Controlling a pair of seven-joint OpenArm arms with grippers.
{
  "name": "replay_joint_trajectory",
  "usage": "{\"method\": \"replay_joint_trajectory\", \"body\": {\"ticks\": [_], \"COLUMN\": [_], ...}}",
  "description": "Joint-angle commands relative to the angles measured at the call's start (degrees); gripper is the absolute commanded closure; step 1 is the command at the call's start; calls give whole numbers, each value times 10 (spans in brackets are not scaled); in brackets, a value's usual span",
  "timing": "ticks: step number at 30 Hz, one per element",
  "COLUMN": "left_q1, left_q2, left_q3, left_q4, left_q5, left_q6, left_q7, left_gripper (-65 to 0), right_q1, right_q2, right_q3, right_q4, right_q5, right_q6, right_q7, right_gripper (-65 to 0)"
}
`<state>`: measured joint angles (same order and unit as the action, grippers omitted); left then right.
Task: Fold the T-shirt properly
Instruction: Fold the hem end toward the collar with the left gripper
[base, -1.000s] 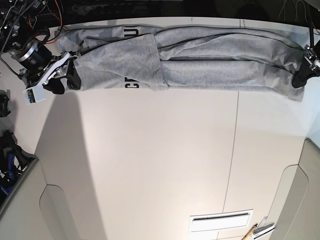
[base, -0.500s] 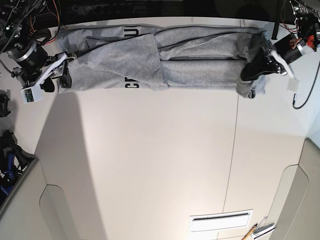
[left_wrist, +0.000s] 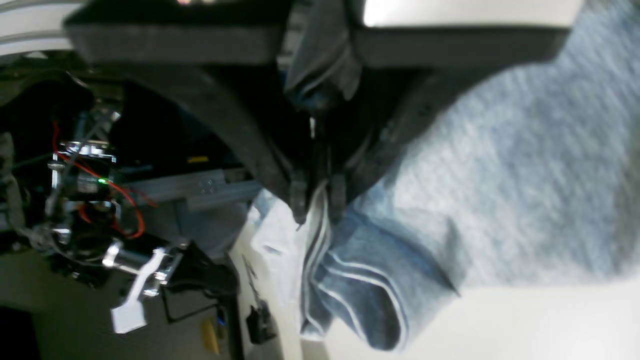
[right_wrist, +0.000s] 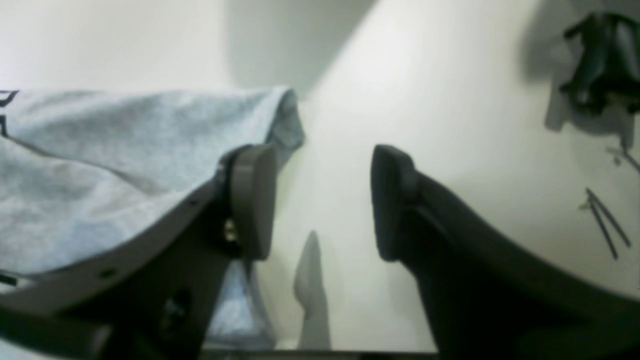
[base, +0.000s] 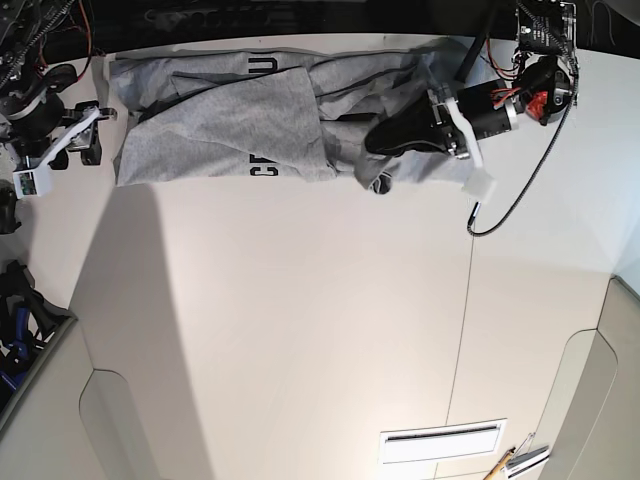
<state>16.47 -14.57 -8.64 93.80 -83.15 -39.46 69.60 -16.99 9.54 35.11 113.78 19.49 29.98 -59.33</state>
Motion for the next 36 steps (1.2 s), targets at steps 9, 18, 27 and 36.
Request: {"method": "replay_joint_trajectory", "body": {"ticks": [9, 18, 27, 36], "left_q1": [-14, -14, -14, -14], "left_q2": [6, 14, 14, 14], "left_q3": [49, 62, 62, 62], "left_q4": [10, 10, 10, 10], "left_q5": [-18, -11, -6, -7], "left_q6": [-5, -5, -5, -5], "left_q7": [-8, -25, -25, -34], "left_gripper": [0, 0, -187, -228], "right_q1": [2, 2, 2, 2], "right_q2": [9, 9, 9, 9], "right_q3": [8, 8, 8, 8], "right_q4": [2, 2, 2, 2], "right_q5": [36, 45, 46, 46], "right_q6": [-2, -2, -2, -2], "right_q7": [17, 17, 17, 19], "right_gripper": [-304, -304, -304, -304]}}
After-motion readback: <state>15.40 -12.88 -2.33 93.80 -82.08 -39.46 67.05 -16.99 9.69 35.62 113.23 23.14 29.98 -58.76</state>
